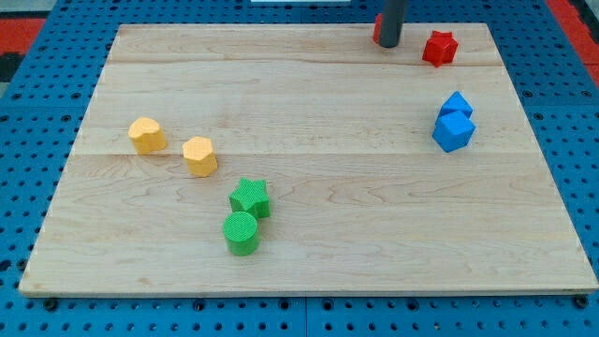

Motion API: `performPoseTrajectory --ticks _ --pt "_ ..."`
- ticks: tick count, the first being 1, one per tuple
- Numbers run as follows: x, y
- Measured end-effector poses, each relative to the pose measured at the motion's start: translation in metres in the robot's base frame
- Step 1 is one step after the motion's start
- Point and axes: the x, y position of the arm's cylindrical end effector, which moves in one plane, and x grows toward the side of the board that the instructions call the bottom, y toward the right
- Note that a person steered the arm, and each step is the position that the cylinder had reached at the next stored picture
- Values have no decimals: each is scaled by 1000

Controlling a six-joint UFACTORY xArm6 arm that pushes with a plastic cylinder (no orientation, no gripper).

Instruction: Touch the left side of yellow heart

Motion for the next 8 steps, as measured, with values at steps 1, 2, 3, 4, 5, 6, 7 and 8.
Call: performPoseTrajectory --ticks 1,2,3,4,5,6,7,8 --pt "-31 -14" --pt "-31 -26" --pt "-28 -22" --pt "39 17" --pt "79 71" --pt "71 102" --pt "20 83" --pt "77 28"
